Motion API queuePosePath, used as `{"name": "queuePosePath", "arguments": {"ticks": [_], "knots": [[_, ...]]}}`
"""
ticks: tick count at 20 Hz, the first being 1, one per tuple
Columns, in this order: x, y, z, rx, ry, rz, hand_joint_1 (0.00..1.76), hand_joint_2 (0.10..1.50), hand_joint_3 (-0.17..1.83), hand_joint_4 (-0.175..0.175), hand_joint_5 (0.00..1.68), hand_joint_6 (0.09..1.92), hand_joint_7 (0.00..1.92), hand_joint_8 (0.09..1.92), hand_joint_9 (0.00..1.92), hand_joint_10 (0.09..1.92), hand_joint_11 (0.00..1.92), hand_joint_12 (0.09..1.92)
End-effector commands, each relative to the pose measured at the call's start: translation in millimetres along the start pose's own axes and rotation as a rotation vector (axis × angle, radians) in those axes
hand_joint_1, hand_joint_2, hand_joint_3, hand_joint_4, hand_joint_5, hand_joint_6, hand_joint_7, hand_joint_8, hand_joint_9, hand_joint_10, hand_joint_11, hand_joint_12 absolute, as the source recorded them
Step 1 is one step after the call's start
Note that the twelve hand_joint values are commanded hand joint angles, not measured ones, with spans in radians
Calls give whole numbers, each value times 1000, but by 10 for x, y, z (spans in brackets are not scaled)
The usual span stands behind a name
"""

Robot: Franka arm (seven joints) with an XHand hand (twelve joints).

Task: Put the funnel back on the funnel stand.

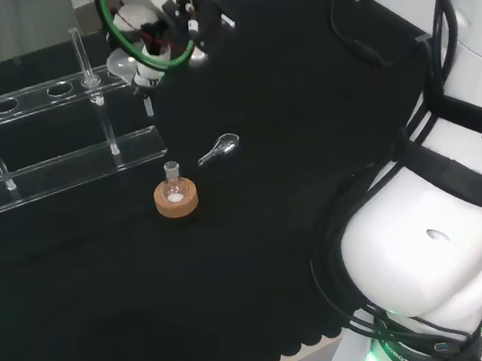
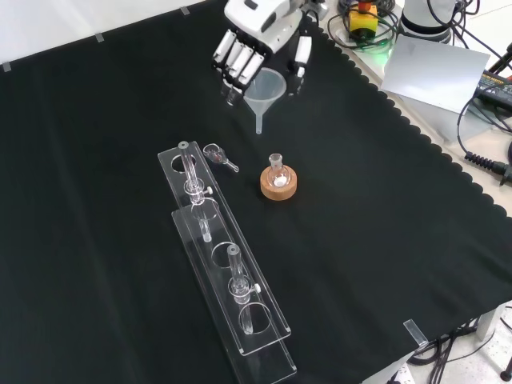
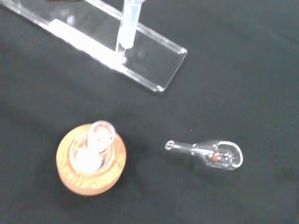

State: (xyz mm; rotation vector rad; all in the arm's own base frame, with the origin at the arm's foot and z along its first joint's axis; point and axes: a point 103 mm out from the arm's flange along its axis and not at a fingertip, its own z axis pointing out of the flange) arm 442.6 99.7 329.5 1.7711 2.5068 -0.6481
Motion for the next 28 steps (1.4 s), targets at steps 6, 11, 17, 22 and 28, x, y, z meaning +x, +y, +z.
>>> {"name": "queuePosePath", "arguments": {"ticks": [6, 11, 17, 22, 28], "knots": [[-333, 134, -206, -38, 58, 38, 756, 1019, -175, -48, 442, 87, 393, 679, 593, 601, 334, 1329], [-431, 362, -299, -43, 76, 53, 756, 1019, -175, -48, 444, 87, 395, 680, 593, 602, 334, 1329], [-495, 694, -462, -47, 57, 43, 756, 1020, -175, -48, 447, 87, 396, 681, 593, 603, 331, 1329], [-506, 938, -555, -61, 57, 29, 756, 1020, -175, -48, 449, 87, 396, 681, 593, 603, 331, 1330], [-505, 1133, -544, -63, 57, 8, 756, 1021, -175, -49, 451, 87, 397, 681, 593, 604, 330, 1331]]}}
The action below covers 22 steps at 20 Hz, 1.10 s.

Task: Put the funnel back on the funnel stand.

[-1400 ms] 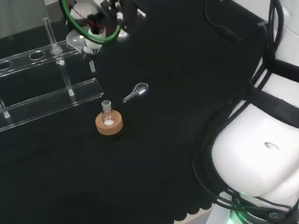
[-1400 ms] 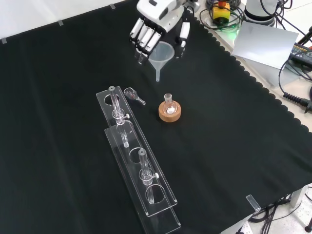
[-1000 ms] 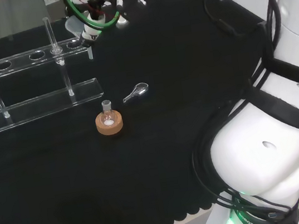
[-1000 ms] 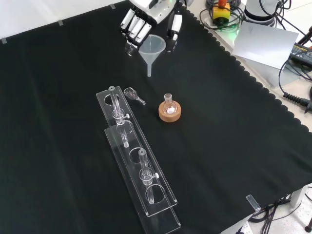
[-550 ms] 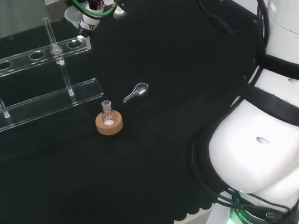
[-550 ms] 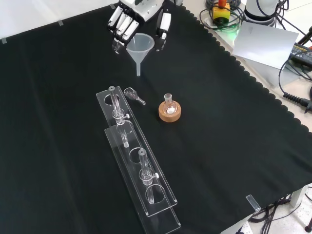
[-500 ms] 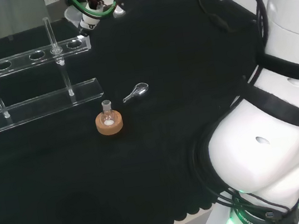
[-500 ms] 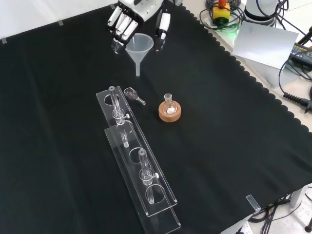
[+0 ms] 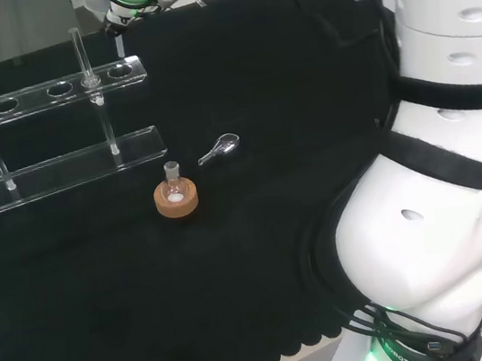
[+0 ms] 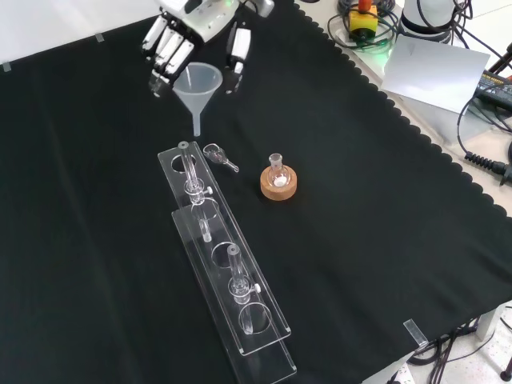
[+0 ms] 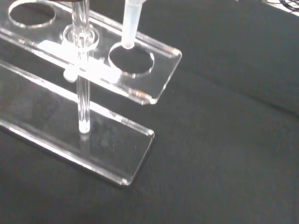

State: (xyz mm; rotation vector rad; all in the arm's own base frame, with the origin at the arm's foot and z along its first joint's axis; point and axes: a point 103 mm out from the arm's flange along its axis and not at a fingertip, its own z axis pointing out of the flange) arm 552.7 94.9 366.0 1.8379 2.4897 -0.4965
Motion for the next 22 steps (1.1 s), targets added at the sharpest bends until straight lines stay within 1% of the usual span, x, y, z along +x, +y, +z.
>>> {"name": "queuePosePath", "arguments": {"ticks": [1, 2, 4, 7, 9, 11, 15, 17, 18, 22], "knots": [[58, 292, 61, 14, 0, -30, 756, 1021, -175, -49, 451, 87, 397, 682, 593, 604, 330, 1331], [97, 317, 62, 16, 6, -31, 756, 1021, -175, -50, 451, 87, 397, 682, 593, 604, 330, 1331], [4, 322, 159, 18, 28, -37, 756, 1021, -175, -50, 451, 87, 396, 681, 593, 604, 330, 1331], [15, 360, 199, 29, 32, -43, 756, 1021, -175, -51, 452, 87, 395, 681, 593, 605, 330, 1331], [-24, 371, 227, 33, 34, -44, 757, 1021, -175, -52, 452, 87, 394, 681, 594, 605, 330, 1331], [-34, 382, 247, 41, 30, -49, 757, 1021, -175, -52, 452, 87, 394, 682, 593, 605, 330, 1331], [-32, 392, 322, 39, 25, -39, 757, 1021, -175, -52, 452, 87, 394, 682, 593, 605, 330, 1331], [-17, 411, 338, 48, 13, -47, 757, 1021, -175, -52, 453, 87, 393, 682, 593, 605, 330, 1331], [-55, 414, 339, 51, 18, -45, 757, 1021, -175, -52, 453, 87, 393, 682, 593, 605, 330, 1331], [-48, 443, 397, 74, -3, -42, 757, 1021, -175, -52, 453, 87, 391, 682, 593, 605, 330, 1331]]}}
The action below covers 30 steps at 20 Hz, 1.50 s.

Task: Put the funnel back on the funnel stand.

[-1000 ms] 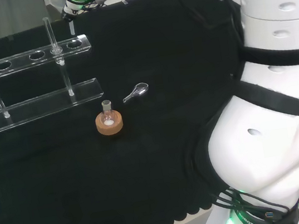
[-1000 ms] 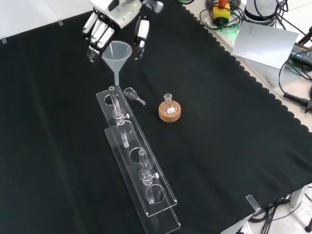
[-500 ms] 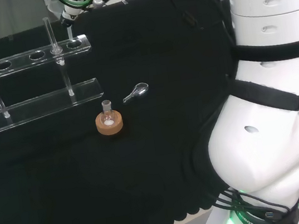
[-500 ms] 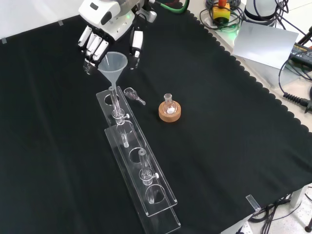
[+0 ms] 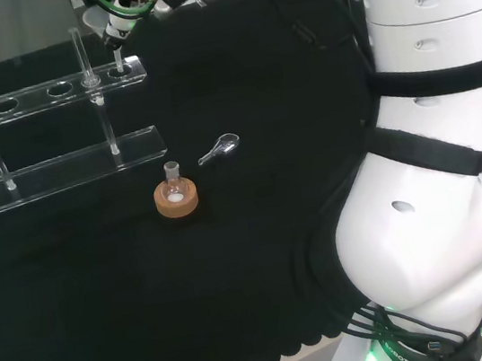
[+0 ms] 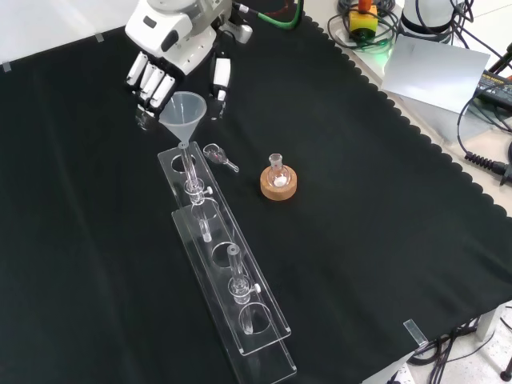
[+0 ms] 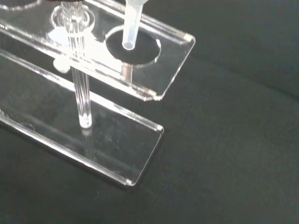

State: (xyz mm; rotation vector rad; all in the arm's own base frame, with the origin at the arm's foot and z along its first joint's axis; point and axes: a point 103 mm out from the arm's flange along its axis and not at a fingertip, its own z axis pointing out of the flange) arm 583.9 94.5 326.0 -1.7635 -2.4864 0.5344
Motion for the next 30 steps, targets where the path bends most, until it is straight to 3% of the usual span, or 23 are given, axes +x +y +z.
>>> {"name": "queuePosePath", "arguments": {"ticks": [1, 5, 13, 15, 21, 25, 26, 30], "knots": [[-28, 64, 86, 26, -23, 2, 757, 1021, -175, -52, 453, 87, 391, 682, 593, 605, 330, 1331], [-183, 24, 142, 15, 1, -1, 758, 1021, -175, -52, 453, 87, 388, 682, 593, 606, 330, 1331], [-70, 135, 185, 37, -23, -11, 758, 1021, -175, -53, 452, 87, 378, 681, 591, 606, 330, 1331], [-195, 94, 218, 22, -4, -17, 758, 1021, -175, -53, 450, 87, 373, 680, 590, 606, 330, 1331], [-217, 112, 251, 33, -15, -20, 758, 1021, -175, -54, 443, 87, 359, 680, 582, 605, 329, 1331], [-89, 200, 249, 56, -41, -26, 755, 1020, -175, -57, 395, 87, 243, 676, 504, 611, 315, 1331], [-38, 233, 255, 73, -49, 3, 753, 1019, -175, -57, 379, 87, 214, 676, 480, 620, 307, 1336], [59, 289, 296, 68, -43, -20, 746, 1014, -175, -58, 327, 87, 143, 667, 424, 633, 286, 1343]]}}
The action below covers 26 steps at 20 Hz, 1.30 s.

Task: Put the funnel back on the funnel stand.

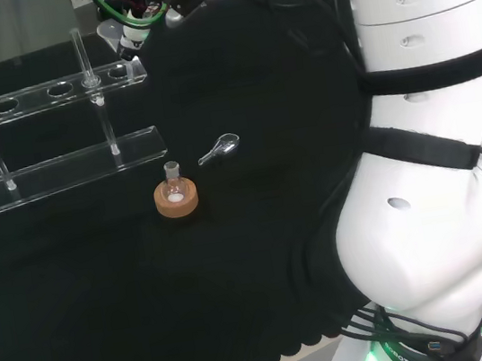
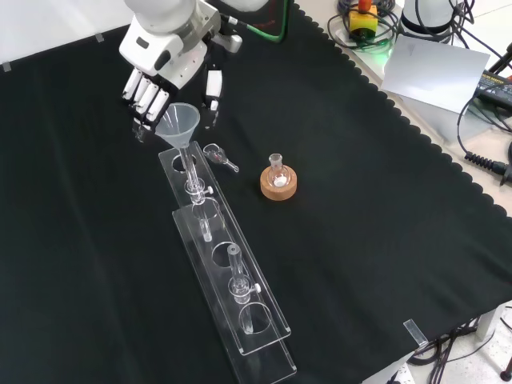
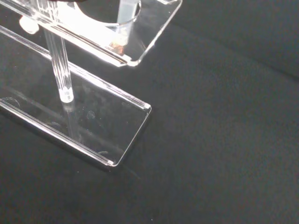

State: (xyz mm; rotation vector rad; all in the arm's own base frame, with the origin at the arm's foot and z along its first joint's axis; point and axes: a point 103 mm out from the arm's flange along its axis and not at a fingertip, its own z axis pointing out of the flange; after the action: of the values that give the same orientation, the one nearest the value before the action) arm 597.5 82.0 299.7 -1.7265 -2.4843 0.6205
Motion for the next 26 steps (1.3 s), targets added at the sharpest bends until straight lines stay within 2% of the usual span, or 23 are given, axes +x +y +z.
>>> {"name": "queuePosePath", "arguments": {"ticks": [1, 2, 3, 4, 6, 9, 10, 12, 14, 18, 26], "knots": [[180, 135, 23, 28, -16, -5, 743, 1013, -175, -59, 311, 87, 130, 664, 416, 634, 282, 1344], [139, 120, 57, 1, 16, -36, 740, 1012, -175, -59, 298, 87, 119, 661, 411, 635, 279, 1345], [119, 109, 78, 14, -75, -1, 734, 1009, -175, -60, 279, 87, 95, 659, 395, 644, 273, 1351], [133, 116, 66, 24, -94, 7, 722, 1003, -175, -60, 255, 87, 63, 660, 371, 659, 263, 1358], [111, 108, 30, 51, -79, 21, 696, 991, -175, -59, 216, 87, 19, 650, 336, 676, 248, 1365], [328, 155, -21, 58, -59, 16, 670, 977, -175, -58, 167, 87, 1, 565, 298, 693, 229, 1370], [134, 104, 29, 49, -45, -13, 663, 972, -175, -58, 154, 87, 0, 531, 284, 698, 222, 1372], [127, 72, 47, 28, -20, -15, 652, 965, -175, -57, 139, 87, 0, 493, 266, 707, 212, 1376], [52, -31, -4, 14, -6, -6, 642, 959, -175, -57, 134, 87, 0, 479, 257, 714, 208, 1379], [50, -263, -107, -18, -4, 8, 633, 957, -175, -57, 133, 87, 0, 505, 249, 727, 203, 1382], [105, -856, -279, -62, 1, 77, 644, 963, -175, -59, 164, 87, 27, 623, 268, 747, 209, 1388]]}}
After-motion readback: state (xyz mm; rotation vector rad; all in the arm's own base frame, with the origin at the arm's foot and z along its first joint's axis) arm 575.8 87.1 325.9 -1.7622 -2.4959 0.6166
